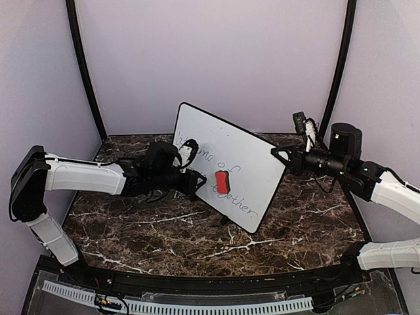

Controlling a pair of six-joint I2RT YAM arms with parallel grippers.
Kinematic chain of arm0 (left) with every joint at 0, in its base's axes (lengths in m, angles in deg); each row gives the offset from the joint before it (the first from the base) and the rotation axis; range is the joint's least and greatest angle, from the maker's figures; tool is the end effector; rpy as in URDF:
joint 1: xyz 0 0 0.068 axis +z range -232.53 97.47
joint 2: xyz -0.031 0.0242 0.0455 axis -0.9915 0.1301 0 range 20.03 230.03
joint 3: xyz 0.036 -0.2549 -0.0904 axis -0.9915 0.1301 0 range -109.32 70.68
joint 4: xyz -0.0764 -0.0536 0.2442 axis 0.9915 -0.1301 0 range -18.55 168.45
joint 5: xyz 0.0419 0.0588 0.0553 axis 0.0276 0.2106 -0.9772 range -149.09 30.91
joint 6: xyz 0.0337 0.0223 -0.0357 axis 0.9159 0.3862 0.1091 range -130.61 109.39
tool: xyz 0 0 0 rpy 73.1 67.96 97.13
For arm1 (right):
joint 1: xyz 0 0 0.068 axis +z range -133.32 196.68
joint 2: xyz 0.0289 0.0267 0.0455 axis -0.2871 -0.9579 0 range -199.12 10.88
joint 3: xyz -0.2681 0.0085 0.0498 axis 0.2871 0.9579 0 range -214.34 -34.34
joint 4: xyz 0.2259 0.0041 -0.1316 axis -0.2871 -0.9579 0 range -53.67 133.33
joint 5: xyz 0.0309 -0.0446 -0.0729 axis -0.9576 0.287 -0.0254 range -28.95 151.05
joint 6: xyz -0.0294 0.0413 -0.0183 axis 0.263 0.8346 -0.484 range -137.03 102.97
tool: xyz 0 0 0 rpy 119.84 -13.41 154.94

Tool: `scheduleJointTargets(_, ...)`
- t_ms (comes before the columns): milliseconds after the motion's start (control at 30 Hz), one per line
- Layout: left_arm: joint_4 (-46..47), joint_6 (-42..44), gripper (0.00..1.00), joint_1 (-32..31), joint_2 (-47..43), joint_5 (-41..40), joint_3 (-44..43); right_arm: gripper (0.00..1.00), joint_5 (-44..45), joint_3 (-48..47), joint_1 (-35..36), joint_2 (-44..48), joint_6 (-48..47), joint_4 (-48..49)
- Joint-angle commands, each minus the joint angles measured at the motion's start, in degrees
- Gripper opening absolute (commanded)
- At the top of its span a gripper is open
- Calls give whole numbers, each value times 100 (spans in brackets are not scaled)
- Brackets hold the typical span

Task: Erase the whiteboard
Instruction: Erase the center of the whiteboard.

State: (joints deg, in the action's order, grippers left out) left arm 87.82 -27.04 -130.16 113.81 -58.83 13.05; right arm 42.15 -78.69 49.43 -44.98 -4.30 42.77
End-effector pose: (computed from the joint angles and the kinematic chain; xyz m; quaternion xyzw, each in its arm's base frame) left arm 0.2481 -0.2724 0.2315 0.2302 0.8199 -0.2796 0.4434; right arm 0.1866 0.1336 0.3195 -0.2349 0.7374 0.3574 0.5228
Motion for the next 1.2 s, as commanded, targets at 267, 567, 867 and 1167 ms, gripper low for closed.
scheduleJointTargets(267,1239,-524,79,-195,-356,799,394,0,-119,-128,117,-13,-351,-369)
scheduleJointTargets(567,2205,-555,86,-531,151,345,543,0,-116,-145,117,-5,-331,-381)
scheduleJointTargets(867,2946,-520,75,-613,624,-376,621,0,-124,-118,119,24,-322,-398)
scheduleJointTargets(1167,3072,-550,69,-623,751,-209,501,0,-115,-99,118,25,-333,-409)
